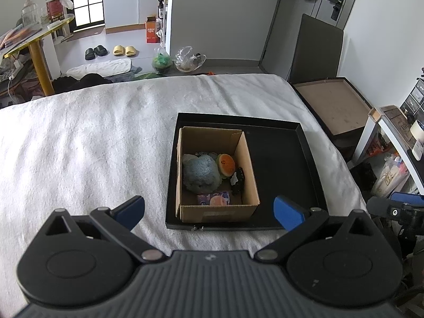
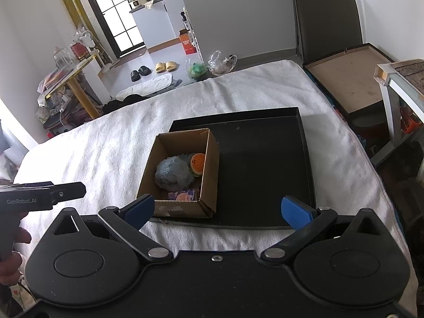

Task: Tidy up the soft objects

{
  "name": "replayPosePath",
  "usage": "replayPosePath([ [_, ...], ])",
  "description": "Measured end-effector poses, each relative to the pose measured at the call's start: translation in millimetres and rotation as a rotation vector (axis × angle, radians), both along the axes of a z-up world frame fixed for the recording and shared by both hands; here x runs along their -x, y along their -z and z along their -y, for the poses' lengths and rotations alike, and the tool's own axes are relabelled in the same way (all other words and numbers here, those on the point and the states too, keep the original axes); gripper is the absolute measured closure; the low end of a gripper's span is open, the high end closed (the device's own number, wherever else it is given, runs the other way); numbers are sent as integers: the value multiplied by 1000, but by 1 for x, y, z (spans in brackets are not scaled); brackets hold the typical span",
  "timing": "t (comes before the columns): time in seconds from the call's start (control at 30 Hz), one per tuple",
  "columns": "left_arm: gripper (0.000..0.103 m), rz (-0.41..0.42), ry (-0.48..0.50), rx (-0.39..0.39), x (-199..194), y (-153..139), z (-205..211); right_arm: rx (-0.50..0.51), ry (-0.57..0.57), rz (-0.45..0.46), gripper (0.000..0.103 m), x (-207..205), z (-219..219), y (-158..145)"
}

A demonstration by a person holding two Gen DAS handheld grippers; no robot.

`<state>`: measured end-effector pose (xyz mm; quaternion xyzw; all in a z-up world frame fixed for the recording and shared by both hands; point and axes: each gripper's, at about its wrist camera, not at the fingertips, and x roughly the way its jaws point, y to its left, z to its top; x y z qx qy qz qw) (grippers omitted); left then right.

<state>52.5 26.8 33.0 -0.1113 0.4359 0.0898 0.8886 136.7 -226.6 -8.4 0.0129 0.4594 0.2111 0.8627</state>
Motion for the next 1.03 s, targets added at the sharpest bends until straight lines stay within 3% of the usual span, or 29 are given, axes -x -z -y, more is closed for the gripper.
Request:
replayPosePath([
  [1.03, 0, -32, 16, 4, -13, 12, -2, 22, 8, -41, 0, -11, -4, 19],
])
